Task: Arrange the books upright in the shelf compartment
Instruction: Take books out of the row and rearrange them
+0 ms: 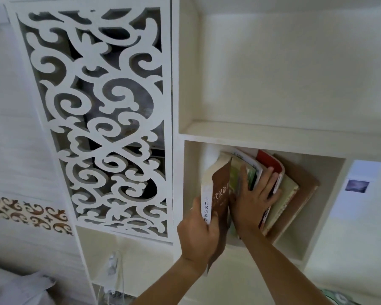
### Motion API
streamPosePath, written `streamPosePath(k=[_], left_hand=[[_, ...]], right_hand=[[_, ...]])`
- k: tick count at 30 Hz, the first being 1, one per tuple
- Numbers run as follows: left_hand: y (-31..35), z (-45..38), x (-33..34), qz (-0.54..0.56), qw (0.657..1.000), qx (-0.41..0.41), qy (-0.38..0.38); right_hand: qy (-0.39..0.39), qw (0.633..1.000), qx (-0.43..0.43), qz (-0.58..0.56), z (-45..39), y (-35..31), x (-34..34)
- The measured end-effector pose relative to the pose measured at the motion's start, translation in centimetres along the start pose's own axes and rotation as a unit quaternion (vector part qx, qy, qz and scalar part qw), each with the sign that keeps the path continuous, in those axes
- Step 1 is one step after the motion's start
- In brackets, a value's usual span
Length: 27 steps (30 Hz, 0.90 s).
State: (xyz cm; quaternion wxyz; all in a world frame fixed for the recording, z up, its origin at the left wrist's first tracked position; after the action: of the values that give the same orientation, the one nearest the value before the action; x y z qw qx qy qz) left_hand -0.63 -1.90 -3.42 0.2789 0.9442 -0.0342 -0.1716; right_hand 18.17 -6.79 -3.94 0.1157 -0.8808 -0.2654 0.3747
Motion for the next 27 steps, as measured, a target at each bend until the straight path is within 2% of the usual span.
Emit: streamPosePath(k=[5,10,15,17,20,22,25,27], left_hand=[[-1.1,-1.2,0.6,0.022,0.995,-0.083,0.058],[-1.7,-2.1,2.5,0.024,0.992,-0.088,0.087],[-3.4,-2.9,4.1,0.062,0.982,-0.137,0.112],[-3.4,-2.9,4.3,0.08,0.98,-0.136,0.123],[-3.7,-3.0,4.5,0.093,0.978,-0.13,0.132],[-3.8,-3.0,4.2,0.086,0.98,-0.12,0.134],[-3.3,-3.0,3.5,0.101,0.979,-0.1,0.147],[-2.5,-3.2,3.1,0.115,0.978,-0.08,0.151]], right_hand=[[-0.012,1.0,-0.01,0.02,-0.2,0.6,-0.7],[-0.018,0.999,-0.014,0.023,-0.3,0.7,-0.9],[-0.006,0.999,-0.027,0.03,-0.1,0.5,-1.0],[0.013,0.996,-0.072,0.054,0.4,-0.3,-0.7],[0.002,0.973,-0.222,0.057,2.4,-2.4,0.5],[-0.05,0.965,-0.254,0.039,3.6,-3.2,1.3],[-0.177,0.964,-0.2,0.001,4.6,-3.5,2.7],[-0.261,0.945,-0.191,-0.043,5.3,-4.0,3.5]])
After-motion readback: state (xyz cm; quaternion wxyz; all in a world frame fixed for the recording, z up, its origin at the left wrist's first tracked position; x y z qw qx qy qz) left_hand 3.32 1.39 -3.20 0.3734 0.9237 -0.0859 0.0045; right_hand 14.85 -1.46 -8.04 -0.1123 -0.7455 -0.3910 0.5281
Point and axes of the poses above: each hand's wrist, its own z-axis away from the middle knuckle, its own x-axis out of the palm, y = z × x, the point moved 4 cm from there along -z, towards the middle knuckle, and after that the axes turned 14 degrees about x, right-handed, at the moved point
